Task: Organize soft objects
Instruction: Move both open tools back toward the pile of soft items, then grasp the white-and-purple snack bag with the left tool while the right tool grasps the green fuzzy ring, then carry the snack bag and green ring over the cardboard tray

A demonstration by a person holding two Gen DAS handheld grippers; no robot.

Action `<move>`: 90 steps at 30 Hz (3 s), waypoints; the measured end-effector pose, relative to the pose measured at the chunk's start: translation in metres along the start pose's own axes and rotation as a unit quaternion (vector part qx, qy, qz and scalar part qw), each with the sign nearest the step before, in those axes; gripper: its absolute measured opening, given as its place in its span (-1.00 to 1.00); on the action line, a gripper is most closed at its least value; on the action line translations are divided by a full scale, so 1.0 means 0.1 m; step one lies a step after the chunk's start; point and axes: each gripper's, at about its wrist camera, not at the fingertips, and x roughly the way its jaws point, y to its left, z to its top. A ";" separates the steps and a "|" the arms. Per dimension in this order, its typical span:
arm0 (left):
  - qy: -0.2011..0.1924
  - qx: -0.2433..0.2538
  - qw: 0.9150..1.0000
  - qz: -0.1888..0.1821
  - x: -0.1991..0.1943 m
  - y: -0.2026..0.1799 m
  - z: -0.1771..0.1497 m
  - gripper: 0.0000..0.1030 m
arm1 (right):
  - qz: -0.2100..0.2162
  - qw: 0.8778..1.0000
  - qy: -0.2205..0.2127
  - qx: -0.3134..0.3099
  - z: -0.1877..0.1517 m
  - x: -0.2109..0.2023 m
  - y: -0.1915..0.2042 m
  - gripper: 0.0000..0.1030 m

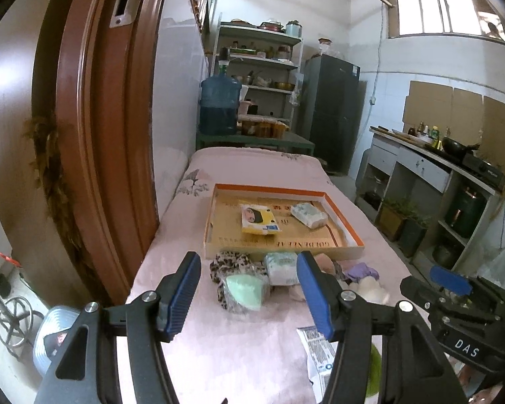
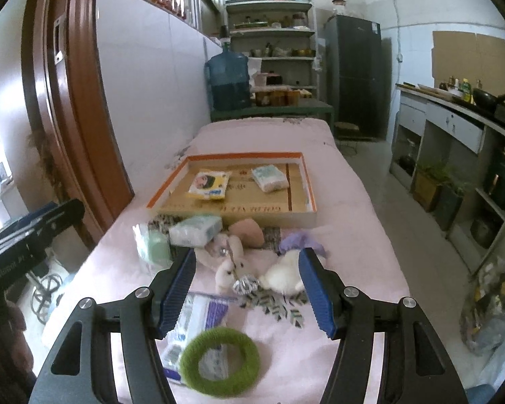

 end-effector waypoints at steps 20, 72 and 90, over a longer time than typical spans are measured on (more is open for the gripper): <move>0.070 -0.005 0.996 -0.058 0.26 -0.13 -0.62 0.14 | 0.017 0.996 0.090 0.014 -0.77 0.34 -0.18 0.27; 0.169 -0.013 0.972 -0.164 0.79 -0.61 -1.06 -0.35 | 0.031 0.993 0.109 0.026 -0.88 0.55 -0.40 -0.73; 0.111 -0.013 0.980 -0.164 0.55 -0.54 -0.70 -0.36 | 0.030 0.998 0.062 -0.001 -0.53 0.38 -0.34 -0.73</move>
